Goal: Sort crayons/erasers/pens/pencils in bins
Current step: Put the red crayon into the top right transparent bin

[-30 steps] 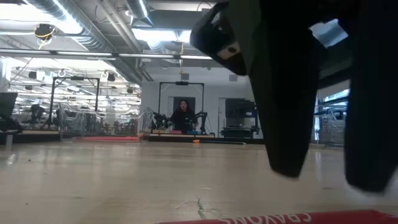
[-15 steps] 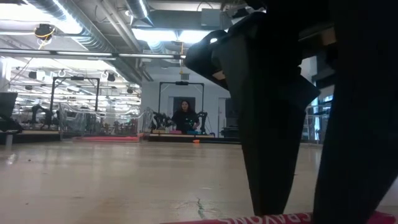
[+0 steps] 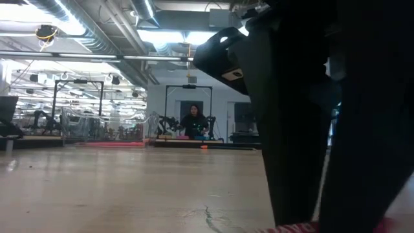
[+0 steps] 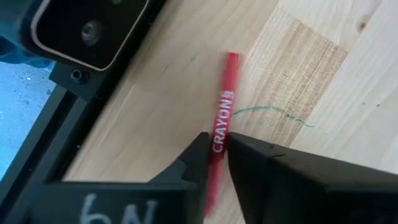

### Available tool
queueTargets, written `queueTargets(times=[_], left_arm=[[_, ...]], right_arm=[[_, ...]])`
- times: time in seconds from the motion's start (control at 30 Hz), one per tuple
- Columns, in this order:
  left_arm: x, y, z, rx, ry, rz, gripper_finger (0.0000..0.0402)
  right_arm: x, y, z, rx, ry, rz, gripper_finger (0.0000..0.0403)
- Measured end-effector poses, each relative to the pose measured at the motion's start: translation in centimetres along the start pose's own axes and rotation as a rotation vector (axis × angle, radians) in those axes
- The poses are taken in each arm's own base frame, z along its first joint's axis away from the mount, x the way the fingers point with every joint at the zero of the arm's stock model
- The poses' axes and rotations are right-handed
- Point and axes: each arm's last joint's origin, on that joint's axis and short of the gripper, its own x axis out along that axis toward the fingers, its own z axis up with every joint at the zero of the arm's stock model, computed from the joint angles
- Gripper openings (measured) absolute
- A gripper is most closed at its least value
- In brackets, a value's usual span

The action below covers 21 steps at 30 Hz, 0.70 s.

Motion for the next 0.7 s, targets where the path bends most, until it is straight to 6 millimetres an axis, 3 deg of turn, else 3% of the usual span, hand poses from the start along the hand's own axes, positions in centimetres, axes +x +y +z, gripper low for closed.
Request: queueTargets(times=[0.17, 0.43, 0.7], left_arm=[[0.0, 0.0, 0.0, 0.0, 0.0, 0.0, 0.0097], [0.0, 0.0, 0.0, 0.0, 0.0, 0.0, 0.0097], [0.0, 0.0, 0.0, 0.0, 0.0, 0.0, 0.0097]], right_arm=[[0.0, -0.4, 0.0, 0.007, 0.002, 0.008, 0.0017], [0.0, -1.5, 0.0, 0.03, 0.006, 0.059, 0.0025], [-2.5, -3.6, 0.1, 0.085, -0.004, 0.015, 0.0026]])
